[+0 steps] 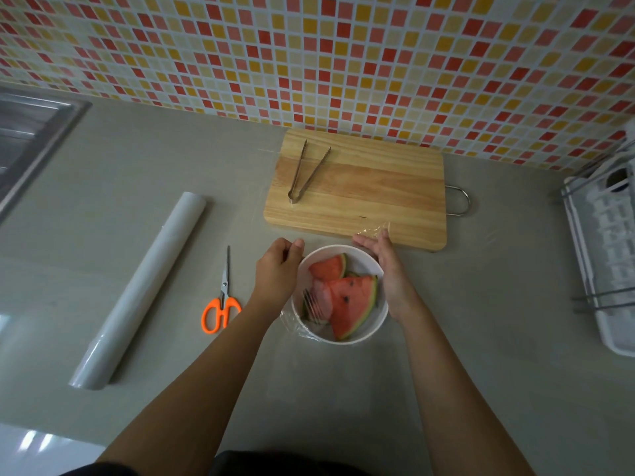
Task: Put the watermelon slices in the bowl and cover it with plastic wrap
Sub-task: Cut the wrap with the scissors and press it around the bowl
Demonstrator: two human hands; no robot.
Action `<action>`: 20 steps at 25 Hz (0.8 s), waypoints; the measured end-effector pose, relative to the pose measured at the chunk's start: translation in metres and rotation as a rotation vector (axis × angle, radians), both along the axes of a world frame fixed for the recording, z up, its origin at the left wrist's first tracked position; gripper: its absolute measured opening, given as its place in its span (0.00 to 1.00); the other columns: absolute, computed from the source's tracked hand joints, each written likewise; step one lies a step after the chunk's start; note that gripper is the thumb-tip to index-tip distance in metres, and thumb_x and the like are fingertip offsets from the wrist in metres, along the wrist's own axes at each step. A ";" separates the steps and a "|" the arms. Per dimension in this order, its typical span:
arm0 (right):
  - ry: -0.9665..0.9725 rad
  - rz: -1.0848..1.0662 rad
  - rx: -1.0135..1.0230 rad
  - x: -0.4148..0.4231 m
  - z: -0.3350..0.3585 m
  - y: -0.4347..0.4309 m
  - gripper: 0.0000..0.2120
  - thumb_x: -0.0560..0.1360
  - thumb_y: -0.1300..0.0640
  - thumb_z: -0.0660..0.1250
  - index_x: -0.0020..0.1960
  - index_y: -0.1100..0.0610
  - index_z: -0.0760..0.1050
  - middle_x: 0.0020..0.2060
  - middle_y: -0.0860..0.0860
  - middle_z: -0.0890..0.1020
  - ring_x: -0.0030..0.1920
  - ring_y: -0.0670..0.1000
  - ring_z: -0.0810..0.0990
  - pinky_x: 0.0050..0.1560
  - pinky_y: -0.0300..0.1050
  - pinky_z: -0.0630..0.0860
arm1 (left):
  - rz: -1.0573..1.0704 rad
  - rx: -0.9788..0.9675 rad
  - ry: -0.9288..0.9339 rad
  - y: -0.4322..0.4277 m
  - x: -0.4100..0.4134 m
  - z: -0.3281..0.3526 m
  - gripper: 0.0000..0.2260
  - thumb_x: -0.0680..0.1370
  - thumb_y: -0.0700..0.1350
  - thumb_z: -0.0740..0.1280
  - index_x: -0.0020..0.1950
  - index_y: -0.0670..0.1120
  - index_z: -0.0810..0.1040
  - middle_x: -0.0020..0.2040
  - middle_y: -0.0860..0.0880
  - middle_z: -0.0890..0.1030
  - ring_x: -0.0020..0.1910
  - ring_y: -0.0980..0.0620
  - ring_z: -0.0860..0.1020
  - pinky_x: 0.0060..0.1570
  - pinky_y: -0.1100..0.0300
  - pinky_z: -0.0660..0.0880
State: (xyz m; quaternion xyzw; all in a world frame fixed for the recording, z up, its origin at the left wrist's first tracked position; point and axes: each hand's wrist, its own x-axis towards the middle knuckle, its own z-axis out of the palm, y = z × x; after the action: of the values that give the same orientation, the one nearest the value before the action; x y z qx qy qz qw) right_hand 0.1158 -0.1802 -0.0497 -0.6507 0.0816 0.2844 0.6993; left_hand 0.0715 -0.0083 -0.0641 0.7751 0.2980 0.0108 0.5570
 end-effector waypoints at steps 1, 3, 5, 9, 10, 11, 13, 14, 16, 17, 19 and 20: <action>0.001 -0.014 -0.016 -0.002 0.001 0.001 0.29 0.68 0.28 0.49 0.52 0.45 0.77 0.55 0.47 0.80 0.53 0.50 0.81 0.55 0.51 0.77 | 0.016 -0.045 0.019 -0.001 0.000 0.000 0.16 0.79 0.51 0.62 0.34 0.45 0.69 0.32 0.50 0.72 0.33 0.52 0.70 0.33 0.59 0.68; 0.013 -0.029 -0.068 -0.003 0.000 0.002 0.32 0.68 0.28 0.45 0.50 0.45 0.78 0.52 0.51 0.82 0.51 0.52 0.82 0.54 0.51 0.77 | 0.054 -0.135 0.062 -0.003 0.000 0.001 0.15 0.79 0.50 0.63 0.34 0.44 0.70 0.32 0.48 0.73 0.34 0.50 0.72 0.37 0.56 0.70; 0.023 -0.047 -0.112 -0.004 0.000 0.004 0.35 0.67 0.26 0.43 0.47 0.47 0.80 0.45 0.52 0.85 0.46 0.52 0.84 0.52 0.51 0.79 | 0.111 -0.225 0.094 -0.006 -0.001 0.002 0.14 0.78 0.48 0.65 0.36 0.42 0.73 0.34 0.45 0.75 0.36 0.47 0.73 0.39 0.54 0.71; 0.020 -0.037 -0.232 -0.003 0.000 0.007 0.43 0.56 0.18 0.40 0.45 0.43 0.82 0.44 0.51 0.86 0.48 0.51 0.84 0.58 0.52 0.76 | 0.276 -0.505 0.066 -0.016 -0.003 0.009 0.05 0.76 0.39 0.66 0.51 0.44 0.73 0.42 0.45 0.79 0.40 0.45 0.78 0.40 0.55 0.75; 0.020 -0.032 -0.275 -0.002 0.000 0.008 0.47 0.53 0.16 0.38 0.51 0.40 0.80 0.50 0.52 0.85 0.54 0.52 0.82 0.61 0.52 0.74 | 0.301 -0.564 0.054 -0.016 -0.003 0.009 0.10 0.76 0.37 0.65 0.55 0.46 0.71 0.44 0.46 0.79 0.40 0.46 0.78 0.39 0.56 0.76; 0.024 -0.032 -0.318 -0.001 -0.002 0.008 0.52 0.52 0.16 0.37 0.59 0.42 0.77 0.57 0.53 0.82 0.59 0.53 0.78 0.65 0.54 0.71 | 0.309 -0.584 0.042 -0.017 -0.003 0.009 0.12 0.76 0.37 0.64 0.57 0.47 0.70 0.44 0.45 0.79 0.40 0.47 0.79 0.38 0.56 0.77; 0.026 -0.029 -0.392 0.000 -0.002 0.008 0.60 0.51 0.15 0.36 0.66 0.51 0.72 0.63 0.55 0.78 0.63 0.55 0.75 0.68 0.57 0.67 | 0.317 -0.560 0.022 -0.017 -0.003 0.008 0.13 0.75 0.36 0.63 0.56 0.51 0.71 0.45 0.44 0.80 0.41 0.45 0.80 0.38 0.54 0.78; 0.006 -0.033 -0.428 0.000 0.000 0.010 0.61 0.51 0.16 0.35 0.65 0.54 0.73 0.61 0.56 0.79 0.62 0.56 0.76 0.67 0.57 0.68 | 0.314 -0.525 0.023 -0.016 -0.003 0.006 0.13 0.75 0.36 0.62 0.53 0.53 0.72 0.46 0.43 0.80 0.43 0.43 0.80 0.41 0.52 0.79; -0.048 -0.060 -0.522 -0.002 0.005 0.012 0.61 0.53 0.17 0.31 0.55 0.61 0.78 0.48 0.57 0.83 0.49 0.56 0.80 0.59 0.57 0.73 | 0.301 -0.436 0.050 -0.015 -0.002 0.003 0.14 0.73 0.35 0.60 0.47 0.55 0.73 0.48 0.43 0.80 0.47 0.41 0.80 0.47 0.47 0.79; -0.064 -0.085 -0.587 -0.003 0.007 0.013 0.59 0.54 0.18 0.30 0.47 0.61 0.79 0.40 0.56 0.82 0.42 0.55 0.80 0.53 0.55 0.75 | 0.299 -0.403 0.071 -0.013 -0.002 0.000 0.15 0.72 0.34 0.59 0.46 0.54 0.74 0.48 0.43 0.81 0.49 0.41 0.80 0.49 0.46 0.79; -0.028 -0.206 -0.645 -0.001 0.006 0.011 0.52 0.59 0.21 0.29 0.36 0.58 0.79 0.36 0.55 0.82 0.39 0.56 0.79 0.48 0.53 0.76 | 0.266 -0.343 0.143 -0.007 0.001 -0.004 0.14 0.71 0.34 0.59 0.45 0.52 0.75 0.50 0.42 0.82 0.50 0.41 0.80 0.52 0.46 0.78; 0.023 -0.325 -0.593 -0.001 0.003 0.009 0.50 0.64 0.23 0.30 0.38 0.56 0.81 0.40 0.53 0.83 0.43 0.56 0.80 0.50 0.51 0.75 | 0.218 -0.297 0.194 -0.002 0.002 -0.005 0.12 0.71 0.34 0.60 0.44 0.50 0.77 0.50 0.43 0.82 0.50 0.42 0.80 0.53 0.48 0.78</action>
State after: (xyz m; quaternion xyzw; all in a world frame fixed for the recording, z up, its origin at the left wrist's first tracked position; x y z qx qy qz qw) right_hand 0.1153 -0.1716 -0.0464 -0.8009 0.2713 0.1406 0.5149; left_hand 0.0736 -0.0102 -0.0694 0.6450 0.4306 -0.0476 0.6295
